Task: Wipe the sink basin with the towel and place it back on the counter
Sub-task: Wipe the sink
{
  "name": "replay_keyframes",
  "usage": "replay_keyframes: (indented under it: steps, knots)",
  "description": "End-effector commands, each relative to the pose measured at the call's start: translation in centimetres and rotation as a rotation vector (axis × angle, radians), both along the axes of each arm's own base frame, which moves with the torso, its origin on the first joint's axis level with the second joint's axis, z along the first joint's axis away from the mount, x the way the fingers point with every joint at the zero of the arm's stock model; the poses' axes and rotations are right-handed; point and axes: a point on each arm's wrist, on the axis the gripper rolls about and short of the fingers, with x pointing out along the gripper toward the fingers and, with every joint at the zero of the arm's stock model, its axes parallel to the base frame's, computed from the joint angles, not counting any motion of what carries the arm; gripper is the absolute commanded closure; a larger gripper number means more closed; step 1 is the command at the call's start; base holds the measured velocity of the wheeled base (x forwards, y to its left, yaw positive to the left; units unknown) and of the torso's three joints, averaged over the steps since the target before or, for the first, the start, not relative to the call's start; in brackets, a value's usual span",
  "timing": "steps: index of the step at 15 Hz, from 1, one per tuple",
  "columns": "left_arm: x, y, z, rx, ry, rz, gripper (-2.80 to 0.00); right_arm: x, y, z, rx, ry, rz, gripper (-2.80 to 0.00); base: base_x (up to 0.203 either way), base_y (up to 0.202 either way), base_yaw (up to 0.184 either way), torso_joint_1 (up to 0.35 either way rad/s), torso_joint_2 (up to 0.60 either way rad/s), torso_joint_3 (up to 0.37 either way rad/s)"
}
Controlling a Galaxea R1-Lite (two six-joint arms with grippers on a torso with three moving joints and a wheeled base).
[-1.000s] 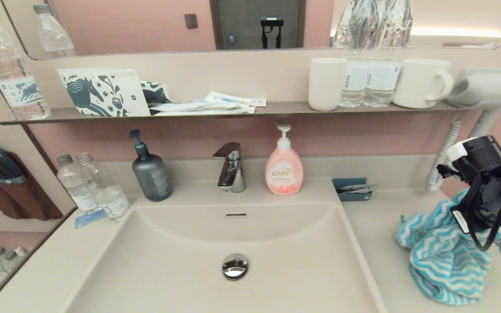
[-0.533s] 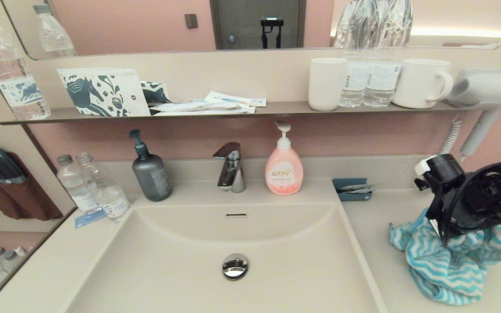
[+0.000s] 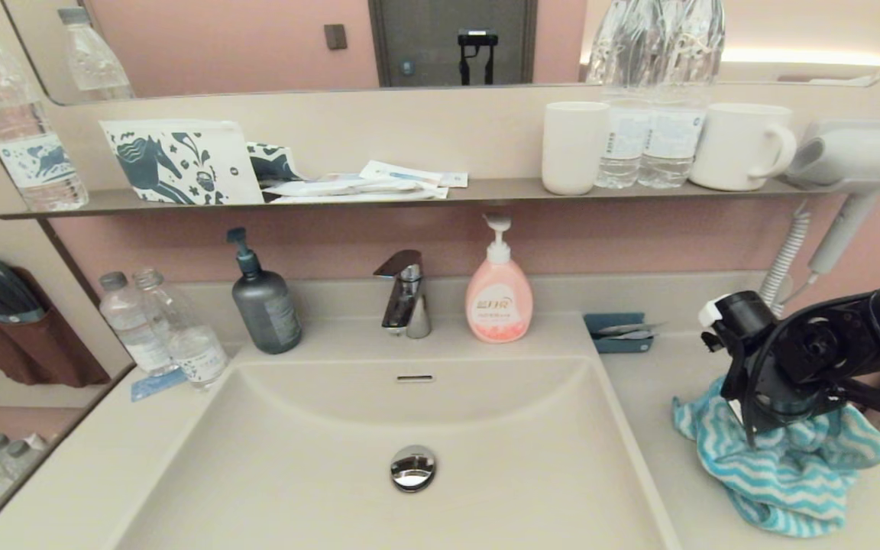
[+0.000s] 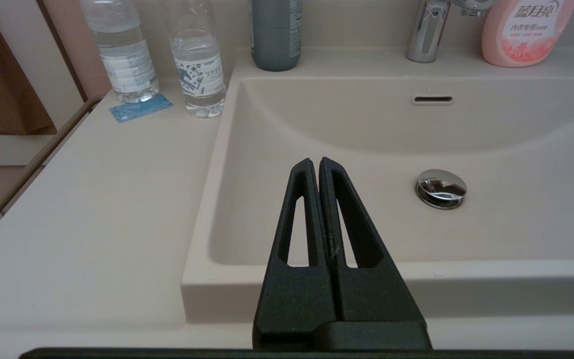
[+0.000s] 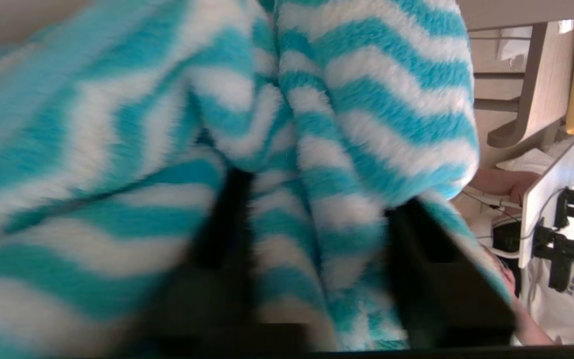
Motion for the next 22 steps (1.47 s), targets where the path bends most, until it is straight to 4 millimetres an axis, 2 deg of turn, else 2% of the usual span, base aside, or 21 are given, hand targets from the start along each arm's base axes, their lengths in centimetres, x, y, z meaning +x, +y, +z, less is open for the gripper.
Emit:
replay_keyframes:
  steps: [1,3,6,8,17,19,22]
  knots:
    - [0.0,0.0,0.0,0.000,0.001,0.000,0.00,-0.3,0.0,0.6,0.000,-0.014,0.002,-2.80,0.000,0.000,0.000,0.000,0.00,0.000]
    - [0.0,0.0,0.0,0.000,0.001,0.000,0.00,-0.9,0.0,2.0,0.007,-0.051,0.007,-2.80,0.000,0.000,0.000,0.000,0.00,0.000]
    - [0.0,0.0,0.0,0.001,0.001,0.000,0.00,-2.6,-0.2,5.4,0.073,-0.101,0.050,-2.80,0.000,0.000,0.000,0.000,0.00,0.000]
    - [0.0,0.0,0.0,0.000,0.001,0.000,0.00,-3.7,-0.5,6.5,0.096,-0.083,0.062,-2.80,0.000,0.000,0.000,0.000,0.00,0.000]
    - [0.0,0.0,0.0,0.000,0.001,0.000,0.00,-4.6,-4.9,8.5,0.211,-0.086,0.053,-2.80,0.000,0.000,0.000,0.000,0.00,0.000]
    - [0.0,0.0,0.0,0.000,0.001,0.000,0.00,-4.7,-5.4,8.5,0.246,-0.086,0.053,-2.80,0.000,0.000,0.000,0.000,0.00,0.000]
    - [0.0,0.0,0.0,0.000,0.001,0.000,0.00,-5.1,-5.7,9.6,0.373,-0.138,0.100,-2.80,0.000,0.000,0.000,0.000,0.00,0.000]
